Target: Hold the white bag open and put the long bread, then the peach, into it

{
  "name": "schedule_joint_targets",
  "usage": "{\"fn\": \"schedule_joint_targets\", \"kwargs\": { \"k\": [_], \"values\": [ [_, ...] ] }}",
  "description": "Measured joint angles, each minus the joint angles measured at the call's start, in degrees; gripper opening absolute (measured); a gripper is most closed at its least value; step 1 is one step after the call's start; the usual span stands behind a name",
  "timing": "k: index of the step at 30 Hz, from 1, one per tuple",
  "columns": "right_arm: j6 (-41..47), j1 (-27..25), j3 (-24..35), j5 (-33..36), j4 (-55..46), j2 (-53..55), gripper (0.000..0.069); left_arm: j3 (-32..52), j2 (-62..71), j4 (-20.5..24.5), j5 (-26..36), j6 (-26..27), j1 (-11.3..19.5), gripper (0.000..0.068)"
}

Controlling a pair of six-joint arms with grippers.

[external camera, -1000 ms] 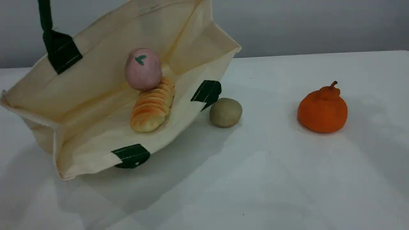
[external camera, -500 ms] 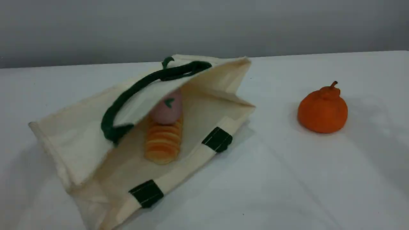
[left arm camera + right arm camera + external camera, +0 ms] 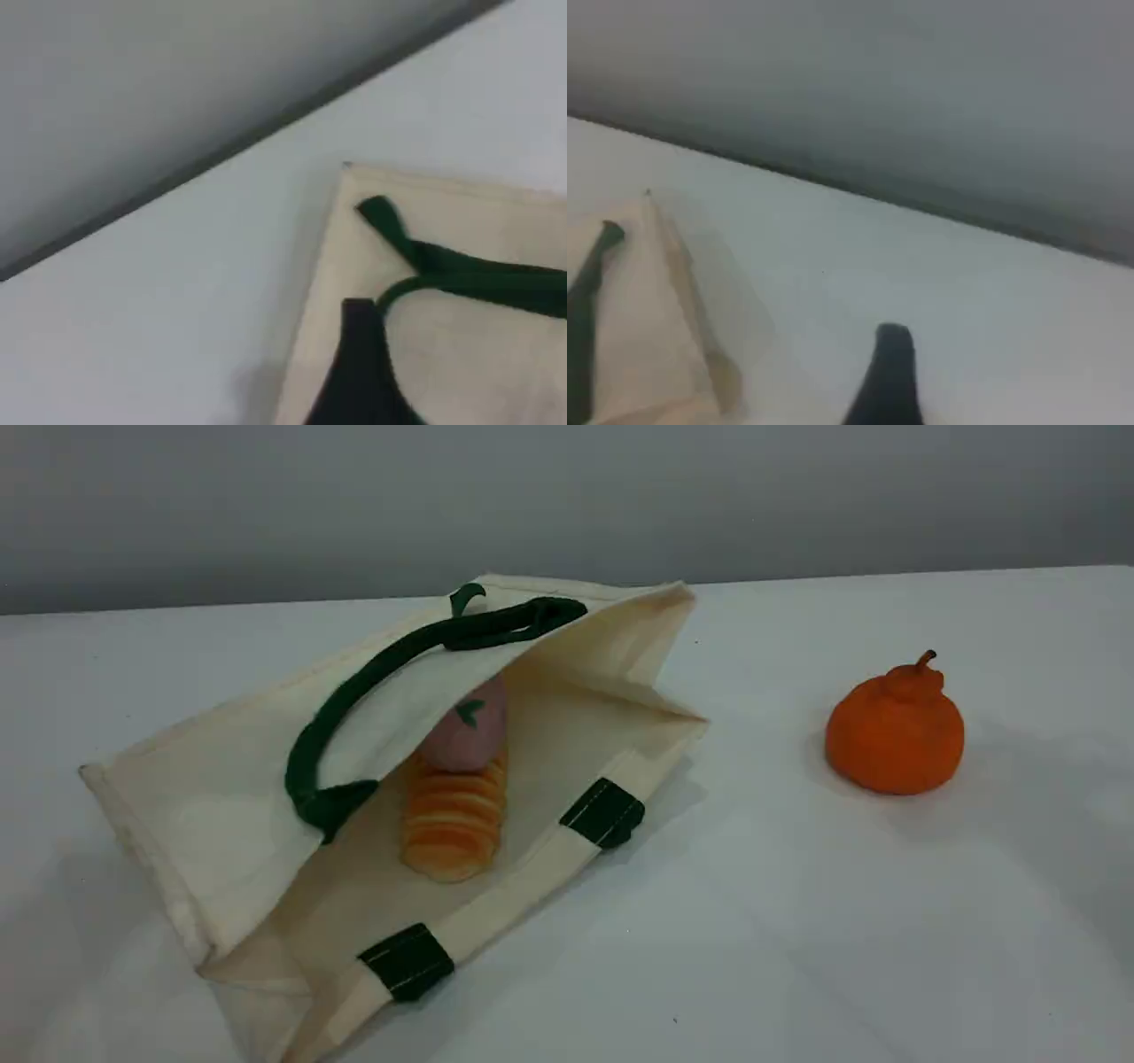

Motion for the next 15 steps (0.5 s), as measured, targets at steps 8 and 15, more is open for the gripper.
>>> {"fn": "schedule_joint_targets", "kwargs": {
  "k": [8, 15],
  "values": [
    [0.13, 0.11, 0.0, 8.54, 0.61, -11.53, 0.0592, 2.35, -6.86, 0.26, -0.06, -1.77, 0.0, 0.0502],
    [1.35, 0.11, 0.1, 16.76, 0.67, -21.45, 0.0592, 12.05, -15.44, 3.61, -0.06, -3.59, 0.0, 0.0502]
  ]
}}
